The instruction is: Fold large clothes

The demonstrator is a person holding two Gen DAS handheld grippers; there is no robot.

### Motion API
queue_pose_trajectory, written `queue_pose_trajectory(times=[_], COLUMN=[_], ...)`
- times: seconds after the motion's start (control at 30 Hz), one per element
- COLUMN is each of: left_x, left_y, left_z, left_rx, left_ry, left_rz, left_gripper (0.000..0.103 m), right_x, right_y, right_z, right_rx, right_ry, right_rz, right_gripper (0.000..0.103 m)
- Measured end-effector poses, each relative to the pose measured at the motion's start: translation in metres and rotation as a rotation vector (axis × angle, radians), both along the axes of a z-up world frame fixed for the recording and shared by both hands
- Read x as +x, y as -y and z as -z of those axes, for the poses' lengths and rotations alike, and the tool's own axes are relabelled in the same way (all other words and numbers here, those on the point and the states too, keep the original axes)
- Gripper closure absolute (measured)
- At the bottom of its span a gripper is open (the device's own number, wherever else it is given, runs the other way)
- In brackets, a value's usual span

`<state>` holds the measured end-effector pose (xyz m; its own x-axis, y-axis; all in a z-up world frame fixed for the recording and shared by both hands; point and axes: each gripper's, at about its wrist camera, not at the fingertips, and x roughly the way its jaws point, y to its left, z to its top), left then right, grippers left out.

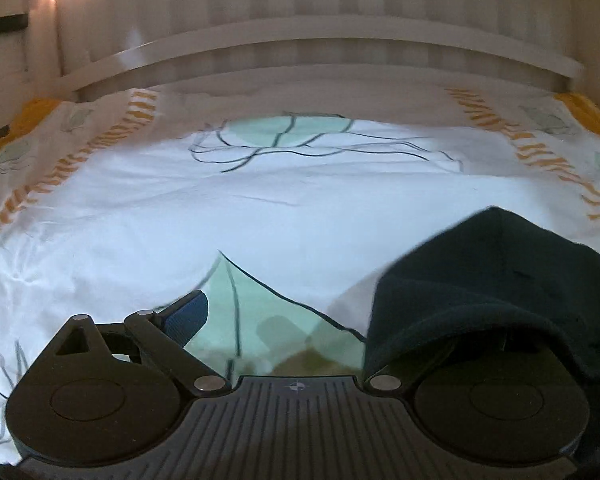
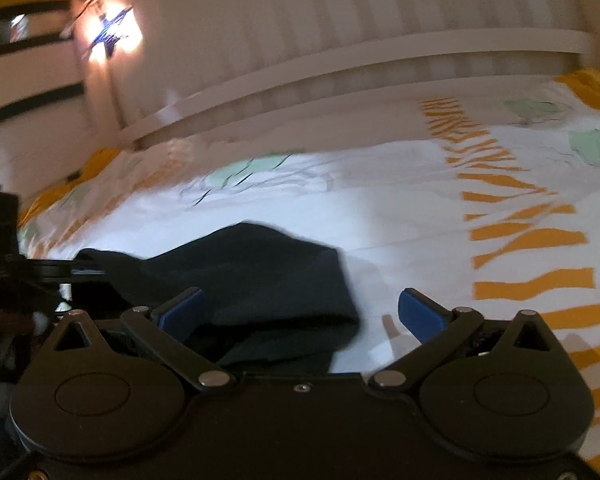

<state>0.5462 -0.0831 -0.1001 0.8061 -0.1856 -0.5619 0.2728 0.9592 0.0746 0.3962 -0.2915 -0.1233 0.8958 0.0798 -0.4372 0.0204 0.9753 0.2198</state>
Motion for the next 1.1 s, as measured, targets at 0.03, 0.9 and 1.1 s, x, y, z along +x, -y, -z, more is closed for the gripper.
queue_pose_trajectory(times=[0.03,0.9,1.1], left_x=[-0.002,-0.016,-0.032], left_y=[0.002,-0.022,-0.05], left_z=[0.002,0.0,-0.027], left_rx=[-0.008,0.261,0.147], left_ry=[0.002,0.011,-0.003], left_rz=[0.005,0.362,0.319], left_gripper=[0.007,0.0,0.0], right_x=[0.001,0.01,0.01], right_y=[-0.003,0.015,0.013], right_z=[0.001,0.02,0.017], right_rx=[-0.018,-0.068,-0.073], right_ry=[-0.01,-0.227,-0.223], right_rz=[-0.004,0.157,0.147], right_gripper=[0.001,0.0,0.0])
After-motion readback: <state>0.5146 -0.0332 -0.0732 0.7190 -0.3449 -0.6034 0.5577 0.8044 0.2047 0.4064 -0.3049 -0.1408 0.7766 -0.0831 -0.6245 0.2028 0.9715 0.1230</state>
